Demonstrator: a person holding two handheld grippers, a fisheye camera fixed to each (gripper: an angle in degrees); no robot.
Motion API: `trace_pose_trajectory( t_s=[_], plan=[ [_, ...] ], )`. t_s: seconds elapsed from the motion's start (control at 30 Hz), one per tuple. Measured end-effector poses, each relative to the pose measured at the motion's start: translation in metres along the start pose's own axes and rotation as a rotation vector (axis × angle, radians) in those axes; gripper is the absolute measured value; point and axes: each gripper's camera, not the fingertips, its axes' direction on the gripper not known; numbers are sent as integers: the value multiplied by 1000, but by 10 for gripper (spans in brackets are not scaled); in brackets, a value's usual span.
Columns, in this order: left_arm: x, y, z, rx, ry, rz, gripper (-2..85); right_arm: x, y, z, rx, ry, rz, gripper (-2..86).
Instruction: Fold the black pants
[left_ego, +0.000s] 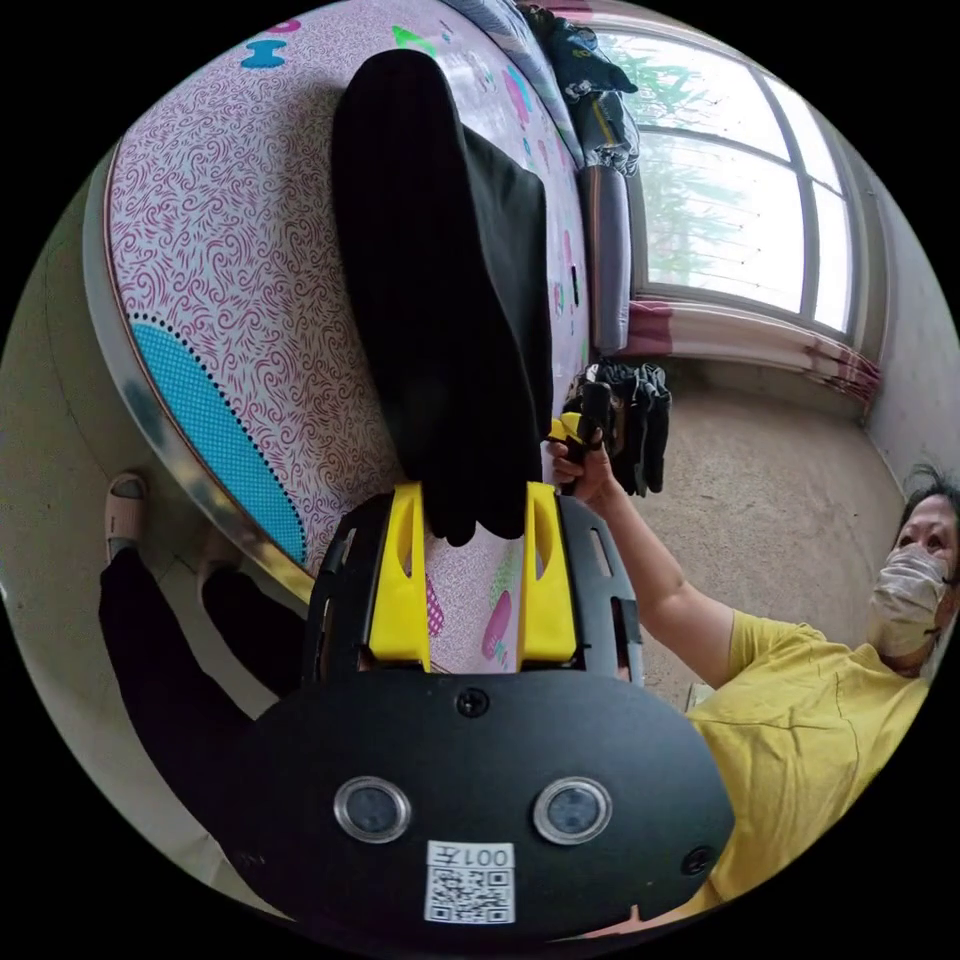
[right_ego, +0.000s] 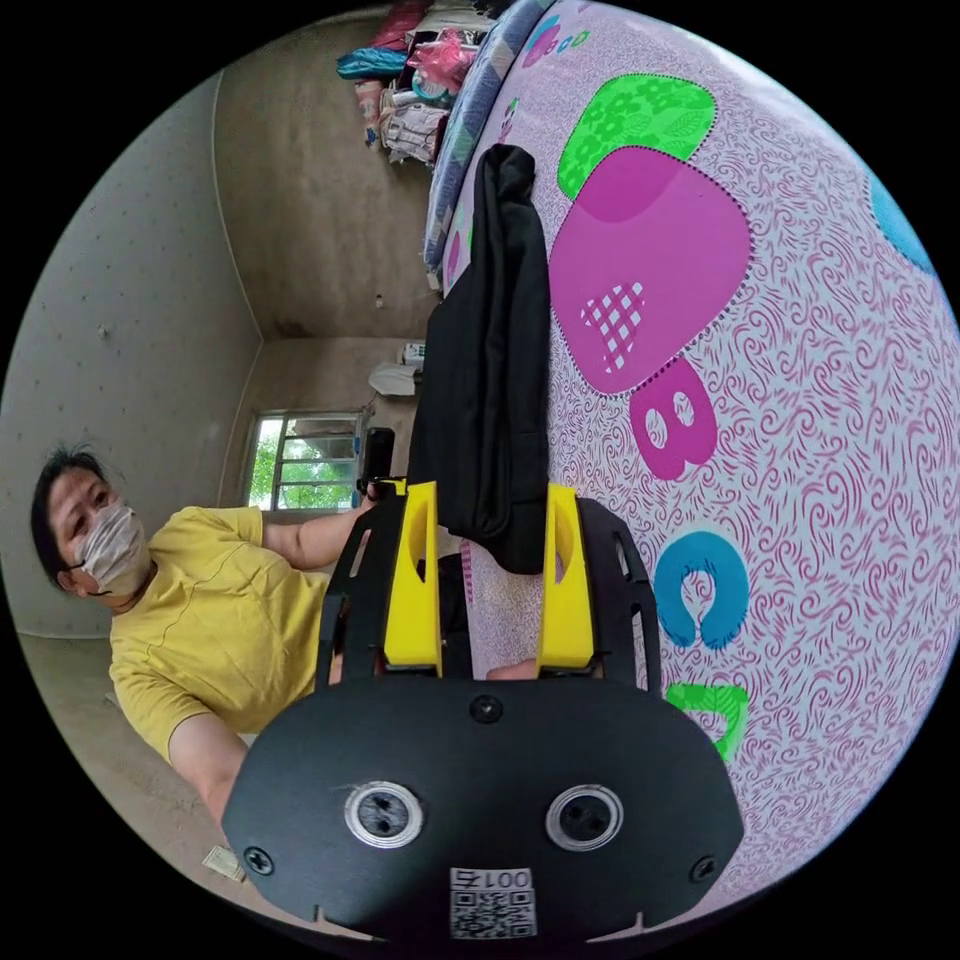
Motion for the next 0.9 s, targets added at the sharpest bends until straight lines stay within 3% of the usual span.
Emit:
trace_pose_trajectory(
  t_s=[0.2, 0.5, 0.7, 0.9],
  plan=[
    [-3, 3, -4, 10, 82, 0, 111, -1, -10, -4, -27, -81, -3, 142],
    [1, 16, 11, 38, -14, -52, 104, -14, -19, 0, -55, -104, -5, 126],
    [12, 15, 40, 32, 22, -29, 114, -35, -32, 31, -98, -105, -35, 117],
    [9, 24, 60, 14, 7, -30, 55, -58, -29, 46, -39, -21, -25, 88]
  ],
)
